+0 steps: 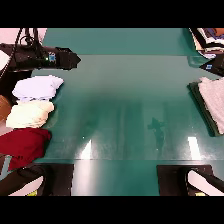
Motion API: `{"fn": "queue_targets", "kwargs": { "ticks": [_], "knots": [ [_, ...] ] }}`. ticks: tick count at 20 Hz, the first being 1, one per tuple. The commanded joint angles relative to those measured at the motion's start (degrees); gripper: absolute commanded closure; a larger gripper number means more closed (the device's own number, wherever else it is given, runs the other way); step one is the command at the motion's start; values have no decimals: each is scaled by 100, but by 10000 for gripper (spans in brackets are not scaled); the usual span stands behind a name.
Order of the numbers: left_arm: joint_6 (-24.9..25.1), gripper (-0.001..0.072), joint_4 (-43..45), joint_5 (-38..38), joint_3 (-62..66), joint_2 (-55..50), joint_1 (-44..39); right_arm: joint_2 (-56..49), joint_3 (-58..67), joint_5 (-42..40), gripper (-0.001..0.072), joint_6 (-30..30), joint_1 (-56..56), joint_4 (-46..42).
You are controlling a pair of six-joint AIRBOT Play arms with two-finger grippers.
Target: Fold the shirts.
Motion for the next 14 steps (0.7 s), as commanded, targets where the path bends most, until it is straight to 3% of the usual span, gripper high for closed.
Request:
{"fn": "queue_targets", "kwargs": {
  "ticks": [1,14],
  "knots": [
    [0,682,0,0,-2,2,-2,4,-2,11,700,0,2,2],
    [9,681,17,291,-2,0,-2,4,-4,31,700,0,2,4]
  ]
}}
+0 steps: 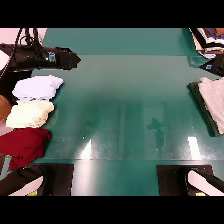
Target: Fold the shirts.
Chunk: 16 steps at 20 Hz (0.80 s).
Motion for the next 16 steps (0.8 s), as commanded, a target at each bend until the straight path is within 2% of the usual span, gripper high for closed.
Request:
{"fn": "queue_targets", "kwargs": {
  "ticks": [1,2,3,5,7,12,16],
  "knots": [
    [57,633,310,273,-2,0,22,4,-4,11,699,2,2,2],
    [122,310,828,291,-2,0,22,4,-4,11,700,2,4,9],
    [-17,132,1462,258,-2,-13,22,4,-4,13,700,2,4,9],
    [-468,133,2966,63,-4,-114,50,4,-4,20,700,4,4,9],
    [-885,132,3620,-157,-4,-404,396,4,-63,50,700,4,4,17],
    [-962,131,3442,-402,-4,-1733,1624,4,-459,208,700,4,4,17],
    [-944,132,2979,-376,-4,-2712,2065,4,-507,103,700,4,4,17]
  ]
}}
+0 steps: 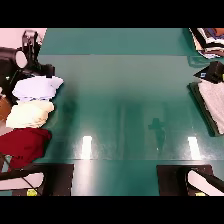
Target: Fold the shirts.
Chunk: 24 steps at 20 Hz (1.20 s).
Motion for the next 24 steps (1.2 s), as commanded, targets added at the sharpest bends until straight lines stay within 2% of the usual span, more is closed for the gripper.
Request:
{"fn": "queue_targets", "kwargs": {
  "ticks": [1,3,4,5,6,9,13,16,19,24],
  "knots": [
    [-31,132,-166,-42,0,-815,367,4,-61,-50,700,2,4,2],
    [-33,133,-173,-74,2,-992,369,4,-61,-48,700,4,4,2],
    [-31,206,-173,-70,2,-999,369,4,-61,-48,700,4,4,4],
    [-28,422,-168,-63,15,-973,369,4,-61,-48,700,4,4,4],
    [-17,669,-127,-72,76,-949,369,4,-61,-48,700,7,4,9],
    [11,683,-35,-87,291,-581,369,9,2,15,700,7,4,48],
    [59,683,-153,-262,1047,802,363,15,863,37,700,7,4,46],
    [640,684,-525,-1008,1849,1947,129,15,1668,-35,700,4,4,44],
    [675,685,-461,-1191,2490,2695,-750,15,2197,-66,700,2,4,39],
    [205,685,-461,-1537,2564,2566,-2680,15,2430,-90,700,2,4,35]
  ]
}}
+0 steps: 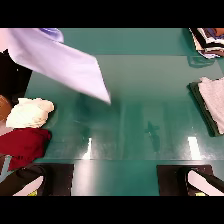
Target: Fold the shirts.
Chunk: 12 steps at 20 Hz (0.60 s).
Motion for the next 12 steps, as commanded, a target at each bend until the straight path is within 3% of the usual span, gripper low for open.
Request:
{"fn": "queue_targets", "kwargs": {
  "ticks": [1,4,6,7,8,9,12],
  "knots": [
    [-339,685,-20,-328,-20,-177,-1353,-13,173,-20,700,0,4,-24],
    [-490,683,-212,-376,-415,-907,-2356,-13,170,31,700,-2,4,-28],
    [-409,680,-890,-236,-632,-1504,-2800,-11,170,76,700,0,4,-52],
    [-208,557,-1296,-131,-697,-1821,-2957,-13,170,103,700,-2,2,-59],
    [-74,277,-1554,-61,-708,-2109,-3060,-11,170,127,699,0,2,-59],
    [13,121,-1598,22,-708,-2378,-3110,-13,170,129,700,-2,2,-59],
    [181,122,-717,57,-708,-2785,-2944,-11,170,133,700,0,2,-57]
  ]
}}
